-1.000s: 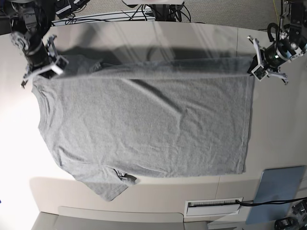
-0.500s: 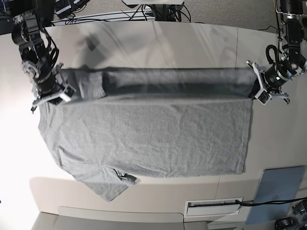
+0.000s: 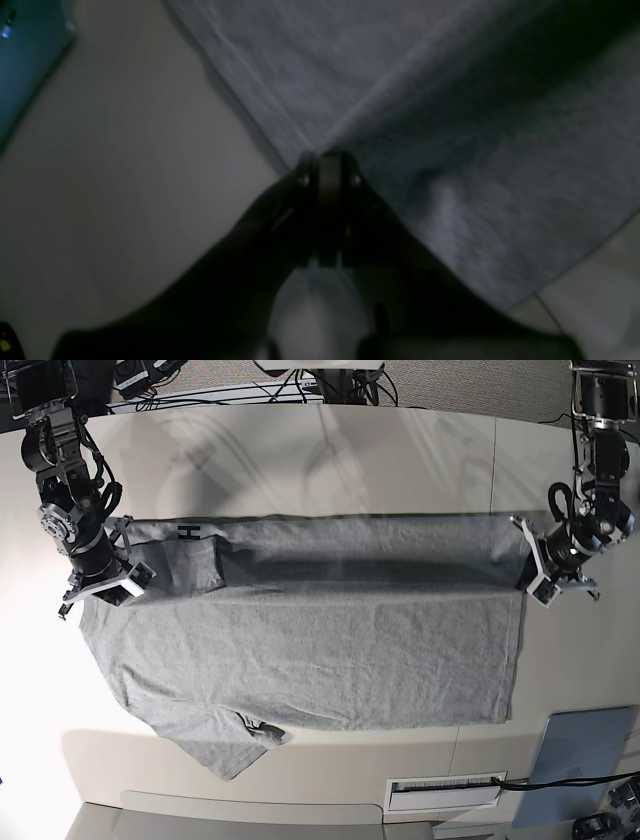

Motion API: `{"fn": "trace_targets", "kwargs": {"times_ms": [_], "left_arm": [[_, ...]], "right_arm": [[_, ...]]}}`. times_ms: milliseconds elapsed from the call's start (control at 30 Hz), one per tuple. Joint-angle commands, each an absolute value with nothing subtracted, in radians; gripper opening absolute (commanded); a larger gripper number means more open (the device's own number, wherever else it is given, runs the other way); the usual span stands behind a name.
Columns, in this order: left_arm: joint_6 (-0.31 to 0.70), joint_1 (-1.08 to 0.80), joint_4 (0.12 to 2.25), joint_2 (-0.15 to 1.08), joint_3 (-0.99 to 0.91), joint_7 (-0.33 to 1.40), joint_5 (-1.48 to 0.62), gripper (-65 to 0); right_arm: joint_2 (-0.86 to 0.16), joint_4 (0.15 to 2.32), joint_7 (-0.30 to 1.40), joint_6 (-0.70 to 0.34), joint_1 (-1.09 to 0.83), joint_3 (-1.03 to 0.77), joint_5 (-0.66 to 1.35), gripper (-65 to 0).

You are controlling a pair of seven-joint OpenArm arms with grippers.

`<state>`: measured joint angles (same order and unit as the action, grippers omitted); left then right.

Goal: Fold the T-shirt properly
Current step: 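Lift the hem with both grippers and fold it toward the collar, then release the hem, then regrasp the folded edge with both grippers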

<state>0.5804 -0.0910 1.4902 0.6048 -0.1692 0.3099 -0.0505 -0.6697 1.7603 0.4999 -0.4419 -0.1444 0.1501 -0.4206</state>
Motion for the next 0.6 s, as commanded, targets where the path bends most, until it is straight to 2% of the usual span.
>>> {"fn": "trace_targets", "kwargs": {"times_ms": [0,267,300,367,400,433,500,567], "left_arm": [[0.569,-0.070,1.504,0.629,-0.179,0.300,-0.056,-65.0],[0.577,-0.066,1.504,0.629,-0.179,0.322,-0.077,-65.0],[0.577,-0.066,1.504,0.629,-0.179,0.324,-0.080,-65.0],[0.576,-0.066,1.504,0.629,-0.179,0.325,-0.083,-53.5],[0.576,-0.066,1.504,0.629,-0.179,0.326,-0.083,-47.2],[0.576,-0.066,1.504,0.629,-0.179,0.327,-0.084,-41.2],[0.568,-0.066,1.504,0.629,-0.179,0.352,-0.086,-32.9],[0.547,-0.066,1.504,0.629,-0.179,0.392,-0.136,-31.5]], "right_arm": [[-0.690,1.772,0.499,-0.421,-0.130,0.138,-0.438,-65.0],[-0.690,1.772,0.493,-0.421,-0.095,0.138,-0.432,-65.0],[-0.690,1.772,0.494,-0.421,-0.082,0.138,-0.419,-60.6],[-0.690,1.772,0.498,-0.419,-0.060,0.136,-0.380,-44.7],[-0.690,1.772,0.498,-0.412,-0.054,0.136,-0.360,-39.4],[-0.690,1.772,0.503,-0.402,-0.052,0.136,-0.344,-37.0],[-0.690,1.772,0.525,-0.378,-0.053,0.136,-0.307,-36.9],[-0.690,1.772,0.594,-0.335,-0.053,0.136,-0.224,-37.0]]}}
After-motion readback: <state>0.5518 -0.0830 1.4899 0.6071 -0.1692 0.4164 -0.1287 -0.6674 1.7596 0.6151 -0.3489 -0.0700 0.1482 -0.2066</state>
